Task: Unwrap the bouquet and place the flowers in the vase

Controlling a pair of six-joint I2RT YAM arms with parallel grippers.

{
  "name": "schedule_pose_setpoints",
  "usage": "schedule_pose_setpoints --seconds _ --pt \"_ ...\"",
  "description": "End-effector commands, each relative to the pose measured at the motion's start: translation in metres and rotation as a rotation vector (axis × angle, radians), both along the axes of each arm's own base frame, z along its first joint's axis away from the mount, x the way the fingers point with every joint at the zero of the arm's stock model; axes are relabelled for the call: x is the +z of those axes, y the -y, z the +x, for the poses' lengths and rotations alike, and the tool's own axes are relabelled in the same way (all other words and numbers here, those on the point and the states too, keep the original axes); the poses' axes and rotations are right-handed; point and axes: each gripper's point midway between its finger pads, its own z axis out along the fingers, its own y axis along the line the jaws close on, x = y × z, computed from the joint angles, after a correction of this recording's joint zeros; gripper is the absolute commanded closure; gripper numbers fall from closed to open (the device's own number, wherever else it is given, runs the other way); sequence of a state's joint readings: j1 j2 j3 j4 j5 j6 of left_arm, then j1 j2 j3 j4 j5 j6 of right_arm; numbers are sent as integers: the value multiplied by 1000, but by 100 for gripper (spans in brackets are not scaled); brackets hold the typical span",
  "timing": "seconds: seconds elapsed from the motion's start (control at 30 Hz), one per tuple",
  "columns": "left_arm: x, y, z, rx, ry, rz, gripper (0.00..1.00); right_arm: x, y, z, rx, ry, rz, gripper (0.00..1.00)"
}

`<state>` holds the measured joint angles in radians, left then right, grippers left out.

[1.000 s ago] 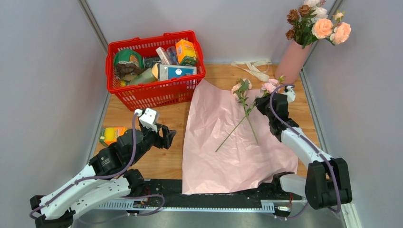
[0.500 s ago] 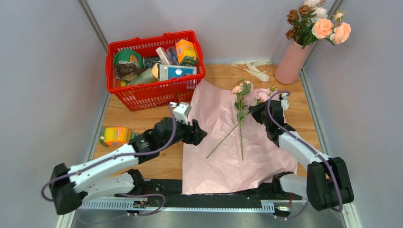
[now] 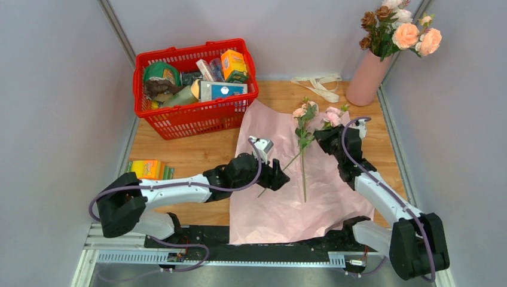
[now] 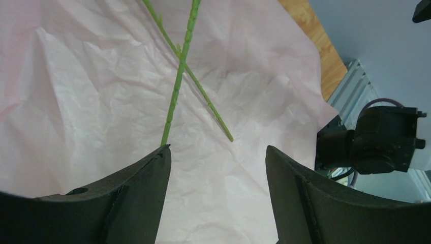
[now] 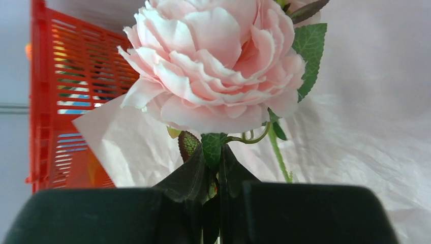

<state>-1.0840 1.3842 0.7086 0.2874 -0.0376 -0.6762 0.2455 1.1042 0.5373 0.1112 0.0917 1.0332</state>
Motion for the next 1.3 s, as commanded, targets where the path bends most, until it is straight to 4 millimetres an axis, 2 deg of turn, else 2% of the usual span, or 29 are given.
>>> schedule_pose_setpoints --seconds 0.0,0.03,0.13,0.17,0.2,0.23,0.27,0.3,0.33,0.37,0.4,0.43,0.47,0.57,0.63,0.7,0.8,0.83,1.03,1.27 --pt "68 -9 14 67 131 -115 24 87 -5 10 58 262 -55 89" --pt "67 -17 17 89 148 -72 24 99 -3 9 63 300 -80 89" --pt "88 -42 22 138 226 -18 24 147 0 7 84 449 -166 89" --pt "87 -51 21 145 226 26 24 169 0 6 93 509 -200 89" --pt "99 -60 24 168 262 26 24 187 2 7 81 548 -225 89" --pt "90 -72 20 168 253 91 24 201 7 8 63 580 -262 90" --pt "100 -84 21 193 281 91 24 218 11 10 41 615 -296 90" --pt "95 -94 18 197 281 130 24 231 16 13 17 647 -346 90" --pt "105 -106 18 217 312 130 24 248 20 16 -2 689 -401 91" --pt "100 -116 16 227 311 170 24 263 25 18 -24 728 -452 91" --pt "105 -132 15 249 332 194 24 277 30 21 -54 769 -514 91" --pt "109 -140 15 264 345 206 24 288 33 24 -75 814 -560 92" --pt "113 -157 14 299 358 231 24 310 40 23 -108 914 -625 92" --pt "134 -190 9 360 404 226 23 339 52 30 -153 1067 -840 94" --pt "140 -205 6 379 433 221 23 356 65 41 -171 1086 -916 94" --pt "145 -216 2 382 459 207 22 375 83 48 -221 1084 -969 94" --pt "137 -231 0 405 470 242 22 397 108 55 -289 1080 -1014 94" --pt "137 -234 0 411 473 240 22 406 122 57 -321 1070 -1032 94" --pt "136 -236 -4 398 474 224 22 449 143 57 -390 1131 -1110 94" --pt "131 -232 -6 372 455 233 22 469 157 62 -473 1159 -1185 95"
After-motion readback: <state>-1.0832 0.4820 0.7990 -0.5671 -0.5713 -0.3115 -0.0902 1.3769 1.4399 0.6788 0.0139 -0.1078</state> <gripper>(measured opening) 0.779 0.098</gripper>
